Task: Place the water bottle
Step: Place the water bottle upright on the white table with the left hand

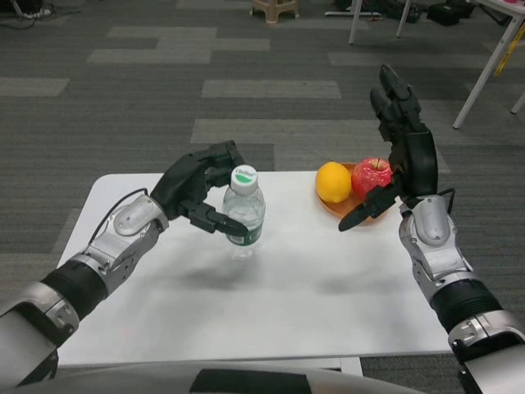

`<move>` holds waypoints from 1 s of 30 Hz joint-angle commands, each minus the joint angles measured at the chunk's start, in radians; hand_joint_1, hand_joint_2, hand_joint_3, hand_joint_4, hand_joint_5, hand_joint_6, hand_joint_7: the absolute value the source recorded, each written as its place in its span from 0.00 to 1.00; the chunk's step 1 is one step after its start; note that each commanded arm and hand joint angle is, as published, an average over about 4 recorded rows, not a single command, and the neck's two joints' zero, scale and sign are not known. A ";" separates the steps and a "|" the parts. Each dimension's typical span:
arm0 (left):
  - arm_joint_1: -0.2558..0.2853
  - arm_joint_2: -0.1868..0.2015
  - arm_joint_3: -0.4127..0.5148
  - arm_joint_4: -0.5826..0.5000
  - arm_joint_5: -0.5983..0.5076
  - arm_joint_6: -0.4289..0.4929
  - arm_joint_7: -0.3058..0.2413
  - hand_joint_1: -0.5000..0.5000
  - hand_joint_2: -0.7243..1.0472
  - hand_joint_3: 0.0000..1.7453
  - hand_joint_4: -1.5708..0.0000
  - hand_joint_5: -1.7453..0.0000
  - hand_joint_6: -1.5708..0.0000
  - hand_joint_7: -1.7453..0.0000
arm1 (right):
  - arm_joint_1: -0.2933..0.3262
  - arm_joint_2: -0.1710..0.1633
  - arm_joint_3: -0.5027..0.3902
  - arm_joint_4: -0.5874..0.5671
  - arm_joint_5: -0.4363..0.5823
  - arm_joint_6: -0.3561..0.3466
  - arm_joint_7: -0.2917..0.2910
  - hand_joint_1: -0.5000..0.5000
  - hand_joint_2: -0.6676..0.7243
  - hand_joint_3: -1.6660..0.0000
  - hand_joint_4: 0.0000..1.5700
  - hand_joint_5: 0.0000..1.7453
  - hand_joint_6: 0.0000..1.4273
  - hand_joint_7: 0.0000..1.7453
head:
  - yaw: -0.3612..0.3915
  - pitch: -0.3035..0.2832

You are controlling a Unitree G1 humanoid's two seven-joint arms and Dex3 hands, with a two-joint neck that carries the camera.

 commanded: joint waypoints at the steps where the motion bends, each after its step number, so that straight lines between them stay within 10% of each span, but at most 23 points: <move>1: -0.023 0.006 -0.022 0.043 -0.009 -0.007 -0.004 0.46 0.85 0.30 0.38 0.00 0.13 0.12 | -0.006 -0.008 -0.007 -0.003 0.011 -0.001 -0.005 0.04 0.82 0.93 0.00 0.00 0.00 0.08 | 0.000 -0.002; 30: -0.023 -0.018 -0.219 0.314 -0.240 -0.207 -0.006 0.42 0.85 0.30 0.31 0.00 0.13 0.12 | -0.001 -0.008 -0.004 0.001 0.011 0.001 -0.005 0.04 0.82 0.93 0.00 0.00 0.00 0.08 | 0.008 -0.002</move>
